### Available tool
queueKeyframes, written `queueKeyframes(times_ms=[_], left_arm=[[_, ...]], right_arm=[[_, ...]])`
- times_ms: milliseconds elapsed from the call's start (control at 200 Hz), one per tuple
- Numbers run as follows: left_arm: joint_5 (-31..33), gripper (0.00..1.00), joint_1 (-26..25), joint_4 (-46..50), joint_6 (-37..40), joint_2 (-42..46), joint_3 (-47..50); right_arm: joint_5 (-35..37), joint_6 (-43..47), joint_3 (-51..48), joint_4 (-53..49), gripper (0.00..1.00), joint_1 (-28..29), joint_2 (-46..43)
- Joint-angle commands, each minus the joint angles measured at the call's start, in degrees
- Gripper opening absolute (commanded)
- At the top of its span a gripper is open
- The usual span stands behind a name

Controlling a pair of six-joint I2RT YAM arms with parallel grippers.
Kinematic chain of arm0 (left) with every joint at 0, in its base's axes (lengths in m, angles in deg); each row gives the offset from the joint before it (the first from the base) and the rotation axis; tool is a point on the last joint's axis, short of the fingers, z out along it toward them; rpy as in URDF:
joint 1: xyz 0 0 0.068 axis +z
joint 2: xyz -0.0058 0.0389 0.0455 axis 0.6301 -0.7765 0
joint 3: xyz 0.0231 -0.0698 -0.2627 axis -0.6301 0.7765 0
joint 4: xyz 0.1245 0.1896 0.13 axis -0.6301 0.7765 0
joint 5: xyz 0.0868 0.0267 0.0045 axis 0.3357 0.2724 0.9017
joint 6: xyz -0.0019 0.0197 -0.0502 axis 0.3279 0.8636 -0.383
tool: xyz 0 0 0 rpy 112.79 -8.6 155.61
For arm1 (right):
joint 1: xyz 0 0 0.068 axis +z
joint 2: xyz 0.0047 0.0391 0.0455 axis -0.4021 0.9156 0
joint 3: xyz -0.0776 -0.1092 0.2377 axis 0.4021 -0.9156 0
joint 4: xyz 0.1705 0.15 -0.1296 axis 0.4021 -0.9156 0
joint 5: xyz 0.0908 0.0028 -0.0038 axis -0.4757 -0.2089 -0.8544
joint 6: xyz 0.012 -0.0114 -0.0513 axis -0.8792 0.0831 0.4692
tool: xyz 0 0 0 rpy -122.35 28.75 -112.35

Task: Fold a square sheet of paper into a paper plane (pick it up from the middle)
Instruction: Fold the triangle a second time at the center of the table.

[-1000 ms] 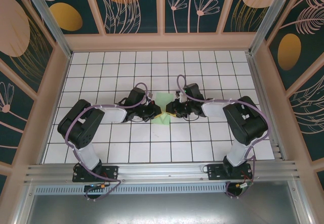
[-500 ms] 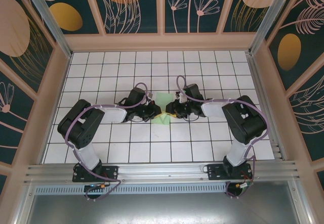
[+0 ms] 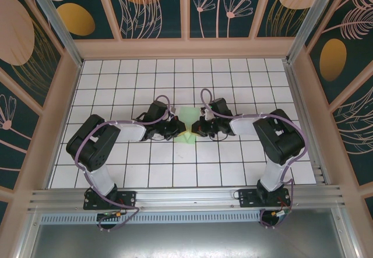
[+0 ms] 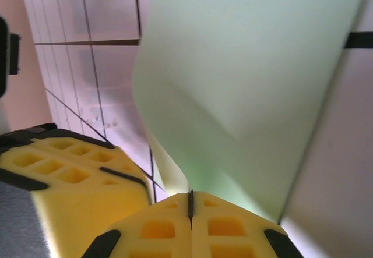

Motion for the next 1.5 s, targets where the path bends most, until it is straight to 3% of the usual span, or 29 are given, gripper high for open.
queueKeyframes(times_ms=[0,1496], left_arm=[[-1.8,0.07,0.3,-3.0,1.0,-1.1,-0.6],[-5.0,0.11,0.2,-1.2,3.8,-8.7,-7.0]], right_arm=[[2.0,3.5,2.0,-3.6,0.00,-1.7,1.0],[5.8,13.8,11.0,-14.0,0.00,-3.4,5.9]])
